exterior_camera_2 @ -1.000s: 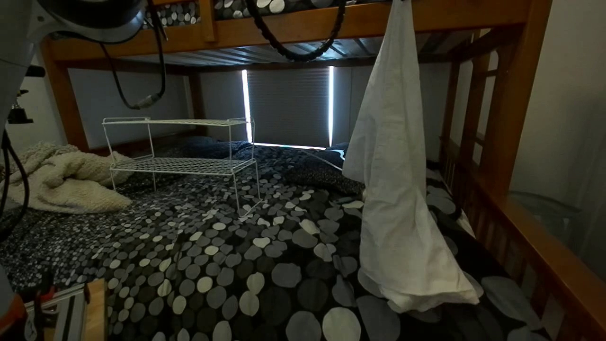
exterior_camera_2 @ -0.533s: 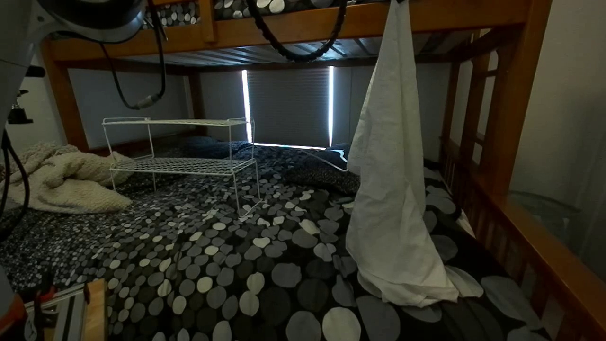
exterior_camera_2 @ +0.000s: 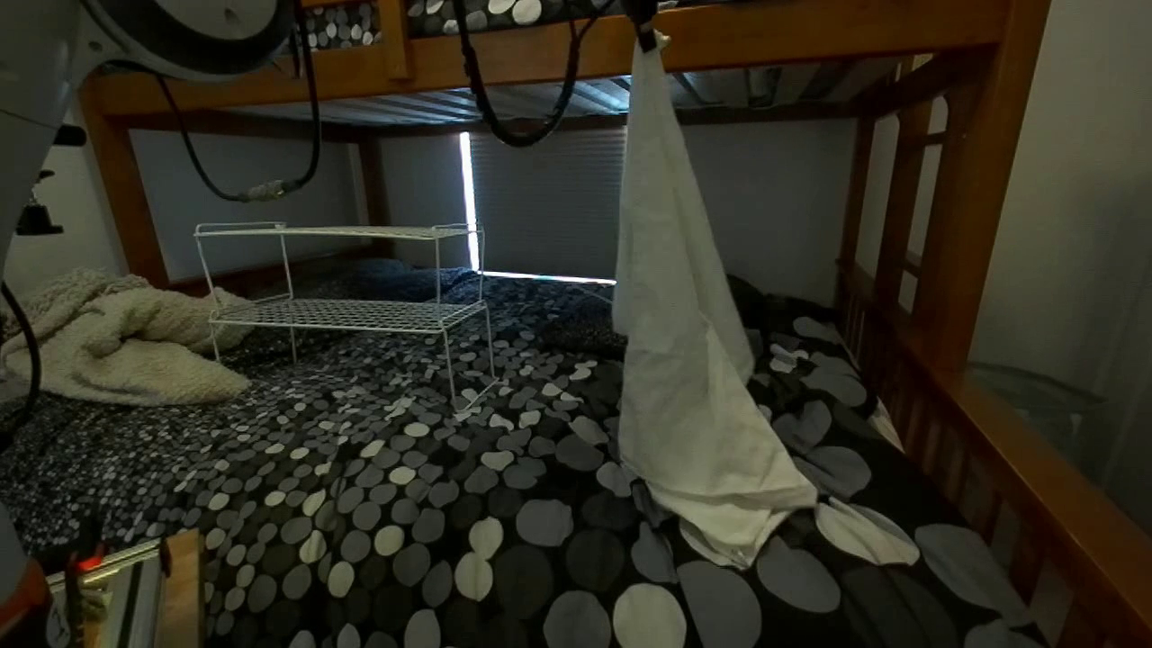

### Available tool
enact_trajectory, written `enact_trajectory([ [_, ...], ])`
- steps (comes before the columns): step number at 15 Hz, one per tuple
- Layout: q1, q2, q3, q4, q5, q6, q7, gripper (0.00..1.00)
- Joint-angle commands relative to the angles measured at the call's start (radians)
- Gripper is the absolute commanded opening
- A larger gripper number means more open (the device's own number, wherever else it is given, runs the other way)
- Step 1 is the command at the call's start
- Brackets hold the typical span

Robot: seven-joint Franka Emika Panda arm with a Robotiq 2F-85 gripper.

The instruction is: Pick up the white pillow case and unfold it, lay the white pillow case on the bed

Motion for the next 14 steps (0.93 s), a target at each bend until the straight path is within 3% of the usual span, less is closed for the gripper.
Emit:
enact_trajectory([
  [1,-0.025,-0.023,0.07,-0.076,0.146,0.015,0.04,0.0],
  [5,-0.071,-0.077,0.087,-0.197,0.252,0.042,0.055,0.0],
  [6,-0.021,-0.012,0.065,-0.087,0.186,0.013,0.04,0.02],
  [14,-0.054,-0.043,0.077,-0.145,0.227,0.023,0.041,0.02],
])
